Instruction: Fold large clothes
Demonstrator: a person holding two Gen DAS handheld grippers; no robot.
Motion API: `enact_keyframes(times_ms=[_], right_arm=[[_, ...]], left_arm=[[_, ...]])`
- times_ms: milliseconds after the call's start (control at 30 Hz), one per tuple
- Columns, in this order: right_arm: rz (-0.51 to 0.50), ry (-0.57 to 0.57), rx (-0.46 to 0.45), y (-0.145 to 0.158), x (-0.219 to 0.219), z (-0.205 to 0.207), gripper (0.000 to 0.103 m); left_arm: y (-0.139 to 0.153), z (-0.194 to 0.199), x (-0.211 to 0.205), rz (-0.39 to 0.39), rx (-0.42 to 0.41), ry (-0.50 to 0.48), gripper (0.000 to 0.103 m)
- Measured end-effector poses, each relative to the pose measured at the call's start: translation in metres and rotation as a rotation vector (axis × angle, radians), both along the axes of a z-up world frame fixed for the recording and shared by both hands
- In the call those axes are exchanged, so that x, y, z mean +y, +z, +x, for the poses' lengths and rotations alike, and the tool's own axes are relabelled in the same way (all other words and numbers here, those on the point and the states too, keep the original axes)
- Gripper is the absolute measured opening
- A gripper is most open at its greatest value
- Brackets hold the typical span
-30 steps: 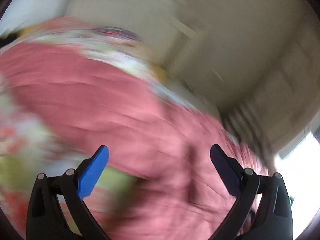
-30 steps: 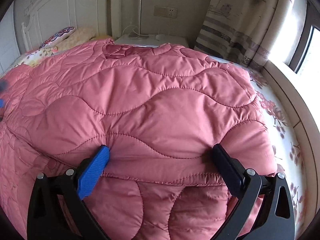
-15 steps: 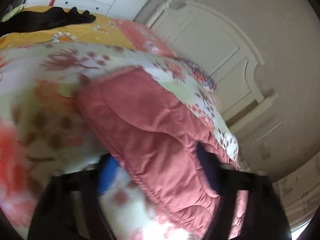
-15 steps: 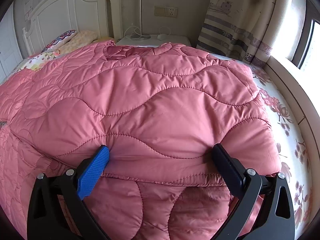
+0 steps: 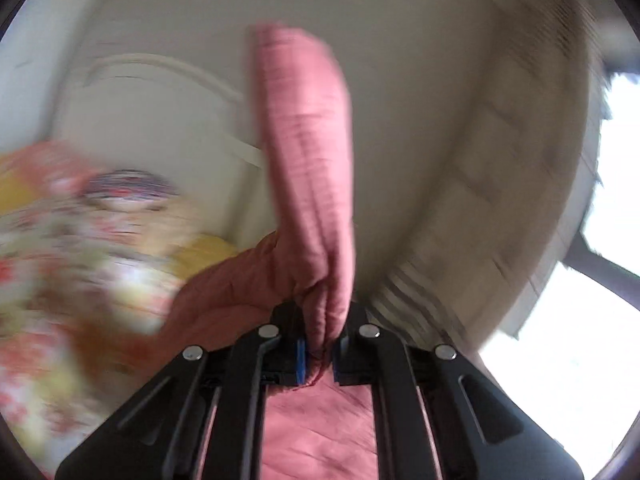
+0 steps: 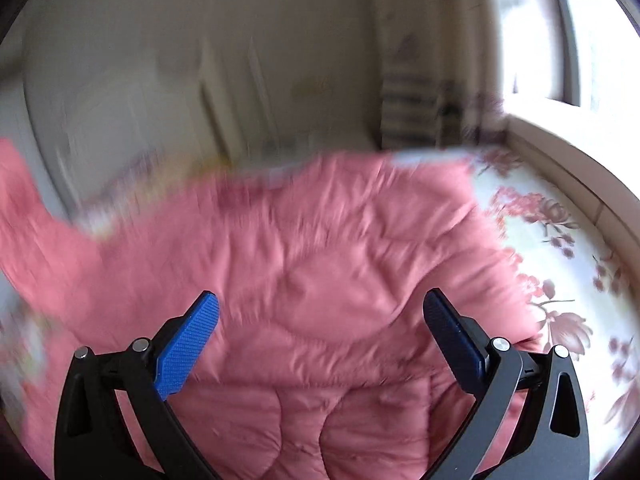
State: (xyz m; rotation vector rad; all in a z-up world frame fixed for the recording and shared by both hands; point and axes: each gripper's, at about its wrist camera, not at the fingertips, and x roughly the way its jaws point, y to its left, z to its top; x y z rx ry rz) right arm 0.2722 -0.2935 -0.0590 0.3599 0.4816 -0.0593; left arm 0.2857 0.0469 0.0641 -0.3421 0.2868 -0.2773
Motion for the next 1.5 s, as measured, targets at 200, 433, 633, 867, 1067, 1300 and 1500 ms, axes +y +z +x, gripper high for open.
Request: enact_keyframes(times_ms=[200,433,633,867,1067,1300,1500], right_arm=[[0.18,-0.253,-0.187,0.002,-0.052,-0.041,0.098],[0.211,-0.316,-0.195,-0.003,-0.068,-0.051,0.098],[0.198,-0.284,-0.184,-0.005,-0.062,-0.047,0.098],[0.204,-0.258,-0.169,-0.006,-0.06,-0.045,0.098],[0.247,-0.077,-0.066,-0.013,-0.046,-0.018,0.098],[0.205,0.118,0.165,-0.015,-0.008,0.025,0.086],[0.269,0.156,0.251,-0.023,0.004,0.052,0.038]], left_arm=[[-0.09,0.027,-0.155,0.206,0.209,-0.265,0.014],[-0.172,0.053,-0.196,0.345,0.405,-0.348,0.029],[-0.126,0.024,-0.168,0.292,0.259,-0.387,0.101],[-0.101,-0.028,-0.056,0.248,0.163,-0.147,0.101],[-0.133,-0.026,0.041,0.16,0.331,0.086,0.1],[-0.162,-0.014,0.052,0.167,0.408,0.09,0.1],[-0.171,-0.013,0.06,0.132,0.438,0.081,0.1]])
